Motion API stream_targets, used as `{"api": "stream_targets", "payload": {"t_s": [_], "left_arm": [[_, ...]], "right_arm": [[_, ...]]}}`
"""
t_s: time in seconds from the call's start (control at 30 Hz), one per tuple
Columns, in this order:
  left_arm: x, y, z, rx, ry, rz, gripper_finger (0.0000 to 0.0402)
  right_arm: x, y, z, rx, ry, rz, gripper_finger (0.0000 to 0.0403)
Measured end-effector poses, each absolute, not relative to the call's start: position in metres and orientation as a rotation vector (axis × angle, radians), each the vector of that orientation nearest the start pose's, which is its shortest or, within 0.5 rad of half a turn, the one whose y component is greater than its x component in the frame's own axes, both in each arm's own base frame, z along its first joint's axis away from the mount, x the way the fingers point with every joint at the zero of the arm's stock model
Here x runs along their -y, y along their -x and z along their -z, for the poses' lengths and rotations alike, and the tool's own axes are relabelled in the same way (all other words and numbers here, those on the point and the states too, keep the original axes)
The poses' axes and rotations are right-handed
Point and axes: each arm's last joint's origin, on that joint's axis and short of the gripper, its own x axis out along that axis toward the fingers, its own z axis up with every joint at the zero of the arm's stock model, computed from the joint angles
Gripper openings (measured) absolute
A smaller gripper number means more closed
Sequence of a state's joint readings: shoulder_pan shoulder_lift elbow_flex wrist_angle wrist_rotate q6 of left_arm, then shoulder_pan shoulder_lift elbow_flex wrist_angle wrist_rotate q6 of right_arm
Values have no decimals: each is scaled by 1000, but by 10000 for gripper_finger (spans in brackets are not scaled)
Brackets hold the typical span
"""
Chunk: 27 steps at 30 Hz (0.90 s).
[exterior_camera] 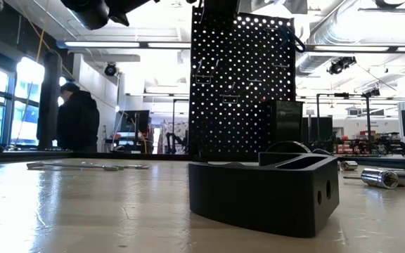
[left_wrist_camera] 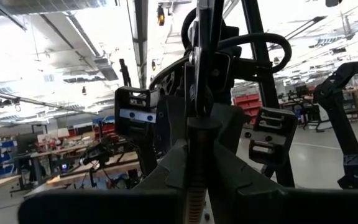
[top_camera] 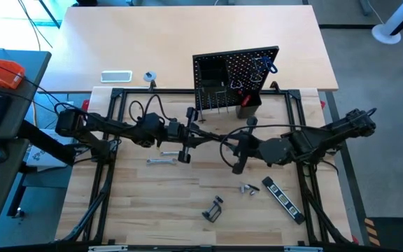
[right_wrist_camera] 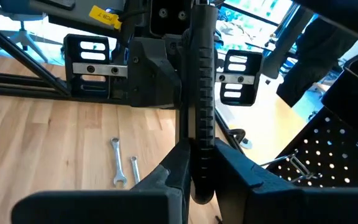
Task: Hang tools onto peg board
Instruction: Hang the black crimping pliers on the peg board
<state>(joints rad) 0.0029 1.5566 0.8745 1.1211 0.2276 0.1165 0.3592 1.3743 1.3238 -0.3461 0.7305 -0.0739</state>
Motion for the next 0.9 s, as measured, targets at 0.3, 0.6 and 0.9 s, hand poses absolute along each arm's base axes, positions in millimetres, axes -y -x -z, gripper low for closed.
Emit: {"api": "stream_targets", "payload": {"t_s": [0.3, 0.6, 0.9], "left_arm": [[6, -331, -302, 458, -159, 200, 28], [6, -331, -302, 454, -158, 217, 23], [6, -332, -302, 443, -155, 213, 23]], "right_arm": [[-81, -298, -365, -391, 240, 334, 44], [-81, -302, -363, -388, 255, 332, 44], [-89, -297, -358, -421, 324, 373, 94]]}}
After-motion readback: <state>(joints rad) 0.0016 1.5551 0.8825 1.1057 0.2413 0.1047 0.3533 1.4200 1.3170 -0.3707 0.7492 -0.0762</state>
